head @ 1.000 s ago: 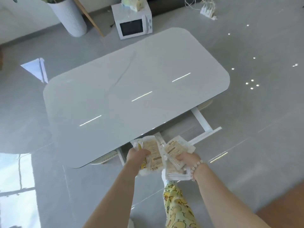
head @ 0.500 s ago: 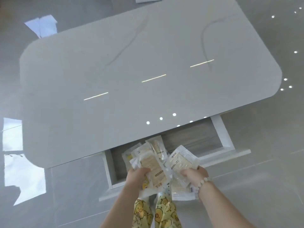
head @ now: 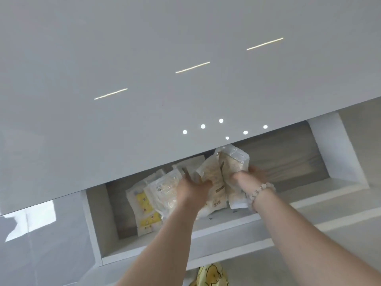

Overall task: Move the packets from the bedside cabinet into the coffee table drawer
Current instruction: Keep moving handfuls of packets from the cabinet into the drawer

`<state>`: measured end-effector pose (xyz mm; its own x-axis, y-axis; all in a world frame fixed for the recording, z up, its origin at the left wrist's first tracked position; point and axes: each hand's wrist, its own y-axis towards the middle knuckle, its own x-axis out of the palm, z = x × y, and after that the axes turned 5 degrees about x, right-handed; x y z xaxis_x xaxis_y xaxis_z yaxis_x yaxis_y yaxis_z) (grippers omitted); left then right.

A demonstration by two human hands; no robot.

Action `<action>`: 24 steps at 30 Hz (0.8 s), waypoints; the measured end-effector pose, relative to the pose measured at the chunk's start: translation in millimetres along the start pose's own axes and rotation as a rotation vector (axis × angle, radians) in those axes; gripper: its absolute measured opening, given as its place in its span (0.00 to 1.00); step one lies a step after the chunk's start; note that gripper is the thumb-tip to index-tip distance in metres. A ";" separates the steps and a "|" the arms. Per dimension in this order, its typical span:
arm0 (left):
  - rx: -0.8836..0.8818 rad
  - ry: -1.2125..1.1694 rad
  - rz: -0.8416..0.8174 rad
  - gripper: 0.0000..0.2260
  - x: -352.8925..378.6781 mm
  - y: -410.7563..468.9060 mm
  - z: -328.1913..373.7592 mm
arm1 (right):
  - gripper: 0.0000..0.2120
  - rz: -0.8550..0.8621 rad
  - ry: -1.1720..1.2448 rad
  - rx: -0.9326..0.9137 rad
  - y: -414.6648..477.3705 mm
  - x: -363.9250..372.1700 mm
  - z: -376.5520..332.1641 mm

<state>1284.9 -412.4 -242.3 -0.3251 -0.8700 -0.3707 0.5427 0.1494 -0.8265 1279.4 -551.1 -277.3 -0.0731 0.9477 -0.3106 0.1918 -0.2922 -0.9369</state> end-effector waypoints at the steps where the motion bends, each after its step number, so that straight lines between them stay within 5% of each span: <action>1: 0.012 0.059 0.009 0.30 4.8 4.8 -2.4 | 0.05 0.029 0.021 -0.019 6.3 2.4 1.8; 6: 0.022 0.264 0.087 0.10 17.2 15.4 -8.8 | 0.10 0.140 0.035 -0.013 8.8 4.7 5.5; 8: 0.065 0.352 0.096 0.12 17.9 15.7 -7.2 | 0.05 0.171 0.008 -0.008 6.5 3.8 6.4; 12: 0.081 0.445 0.130 0.24 15.6 20.3 -6.4 | 0.11 0.291 -0.064 -0.014 2.3 4.0 11.1; 19: 0.163 0.621 0.134 0.22 7.9 20.1 -5.7 | 0.16 0.463 -0.284 -0.001 -0.1 8.9 7.0; 24: 0.182 0.760 0.060 0.29 -16.4 8.8 -1.3 | 0.36 0.520 -0.340 -0.054 -29.2 21.7 7.6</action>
<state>1293.9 -396.2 -244.1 -0.6964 -0.2932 -0.6550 0.6733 0.0491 -0.7378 1264.7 -522.9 -257.9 -0.2627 0.5868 -0.7660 0.3349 -0.6891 -0.6427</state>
